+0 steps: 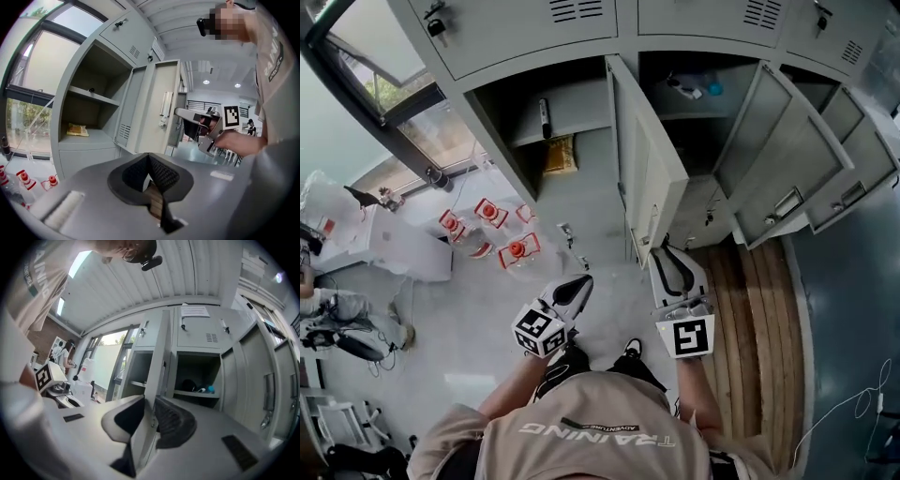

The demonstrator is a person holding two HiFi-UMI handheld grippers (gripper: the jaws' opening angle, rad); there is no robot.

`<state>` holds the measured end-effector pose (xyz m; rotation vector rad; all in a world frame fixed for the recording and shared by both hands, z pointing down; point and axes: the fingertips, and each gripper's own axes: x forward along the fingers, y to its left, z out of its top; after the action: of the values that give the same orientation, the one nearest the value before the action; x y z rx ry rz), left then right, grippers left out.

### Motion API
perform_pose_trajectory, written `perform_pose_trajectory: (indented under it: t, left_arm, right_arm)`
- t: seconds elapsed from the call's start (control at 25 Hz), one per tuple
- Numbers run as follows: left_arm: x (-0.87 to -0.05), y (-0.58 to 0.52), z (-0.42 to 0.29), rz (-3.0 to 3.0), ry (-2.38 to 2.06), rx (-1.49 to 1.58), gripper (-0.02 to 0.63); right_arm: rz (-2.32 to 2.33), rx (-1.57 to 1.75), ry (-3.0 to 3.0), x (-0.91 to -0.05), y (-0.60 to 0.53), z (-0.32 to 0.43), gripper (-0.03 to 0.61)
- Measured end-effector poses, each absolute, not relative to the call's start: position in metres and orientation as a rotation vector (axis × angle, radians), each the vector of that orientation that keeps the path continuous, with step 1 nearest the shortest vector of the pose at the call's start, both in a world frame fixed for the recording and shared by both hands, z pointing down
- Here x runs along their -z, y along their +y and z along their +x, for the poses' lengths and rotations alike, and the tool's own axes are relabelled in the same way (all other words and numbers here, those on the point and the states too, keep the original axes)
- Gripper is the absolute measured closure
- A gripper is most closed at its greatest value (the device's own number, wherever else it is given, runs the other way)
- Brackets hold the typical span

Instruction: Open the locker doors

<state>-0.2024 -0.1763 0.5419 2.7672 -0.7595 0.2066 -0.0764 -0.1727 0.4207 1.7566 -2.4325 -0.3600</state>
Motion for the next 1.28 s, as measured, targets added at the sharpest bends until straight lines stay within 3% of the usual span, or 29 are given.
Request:
perform_pose_trajectory:
  t: [0.4,0.6,0.88,1.28]
  left_arm:
    - [-0.55,-0.115,-0.233,2.723,-0.879,-0.275,0.607]
    - [-0.532,-0.083,-0.271,2.732,-0.966,-0.184,0.607]
    - [-0.536,-0.027,-0.332,2.754,-1.038,-0.147,0.607]
    - [-0.524,0.004,-0.305,2.797,-0.936,-0.091,0.607]
  right_arm:
    - [1.667,0.108,-2.461,-0.479,-0.139,-0.082,0.552]
    - [1.542,-0.028,-2.499,-0.508,-0.091,-0.129,0.558]
    - [1.453,0.048,-2.514,-0.497,-0.024,-0.199,0.558]
    - [1.489,-0.053,-2.437,-0.509,0.046,-0.185,0.566]
